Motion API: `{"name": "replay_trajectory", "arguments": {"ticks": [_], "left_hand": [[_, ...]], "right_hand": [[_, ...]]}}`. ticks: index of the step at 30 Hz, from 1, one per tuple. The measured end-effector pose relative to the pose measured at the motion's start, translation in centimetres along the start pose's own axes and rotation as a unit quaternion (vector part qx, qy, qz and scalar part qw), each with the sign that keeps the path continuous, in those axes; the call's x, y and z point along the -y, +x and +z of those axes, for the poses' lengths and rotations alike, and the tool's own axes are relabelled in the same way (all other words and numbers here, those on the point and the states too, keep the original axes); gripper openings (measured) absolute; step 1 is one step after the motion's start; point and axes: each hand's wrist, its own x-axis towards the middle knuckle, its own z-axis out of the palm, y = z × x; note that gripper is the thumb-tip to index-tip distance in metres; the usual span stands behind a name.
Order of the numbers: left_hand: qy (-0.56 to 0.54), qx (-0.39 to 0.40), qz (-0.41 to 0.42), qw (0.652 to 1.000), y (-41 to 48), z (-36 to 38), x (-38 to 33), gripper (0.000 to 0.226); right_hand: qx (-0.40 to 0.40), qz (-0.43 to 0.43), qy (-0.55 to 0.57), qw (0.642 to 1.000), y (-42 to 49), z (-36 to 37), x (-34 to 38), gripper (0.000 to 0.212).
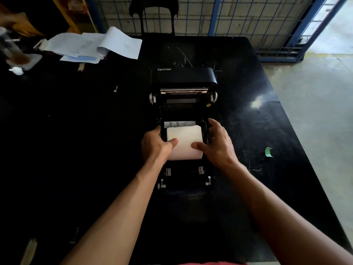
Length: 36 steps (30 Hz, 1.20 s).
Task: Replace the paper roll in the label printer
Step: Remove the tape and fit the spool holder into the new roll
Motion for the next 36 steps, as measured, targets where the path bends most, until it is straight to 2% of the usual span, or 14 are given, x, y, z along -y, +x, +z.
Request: {"name": "replay_trajectory", "arguments": {"ticks": [2,5,10,14,18,23,28,33,36], "left_hand": [[0.073,0.020,0.059,0.995,0.6,-0.5,-0.7,0.085],[0.146,0.068,0.155,0.975,1.1,-1.1,-1.1,0.079],[0.229,0.060,0.248,0.939,0.7,-0.9,-0.7,0.065],[0.262,0.013,0.314,0.912,-0.8,-0.6,0.7,0.066],[0.279,-0.038,0.364,0.888,-2.0,-0.4,1.8,0.058],[0.324,-0.046,0.406,0.853,-2.8,-0.1,2.7,0.048],[0.364,-0.068,0.421,0.828,-3.2,0.8,3.4,0.031],[0.371,-0.079,0.428,0.820,-3.3,0.6,3.6,0.026],[0.364,-0.077,0.437,0.819,-3.4,0.6,3.7,0.024]], "right_hand": [[0.034,-0.053,-0.101,0.993,0.7,-0.7,0.9,0.103],[0.085,-0.113,-0.200,0.970,1.5,-1.2,2.4,0.105],[0.106,-0.159,-0.285,0.939,1.2,-0.9,3.8,0.086],[0.071,-0.213,-0.312,0.923,-0.4,-0.4,2.8,0.069],[0.031,-0.258,-0.323,0.910,-1.9,0.3,1.3,0.052],[-0.070,-0.325,-0.278,0.901,-3.6,0.7,-0.3,0.013],[-0.083,-0.338,-0.325,0.879,-4.6,1.2,-1.7,0.022],[-0.056,-0.275,-0.340,0.897,-5.3,2.2,-1.8,0.046],[-0.040,-0.244,-0.357,0.901,-5.3,2.2,-1.9,0.042]]}}
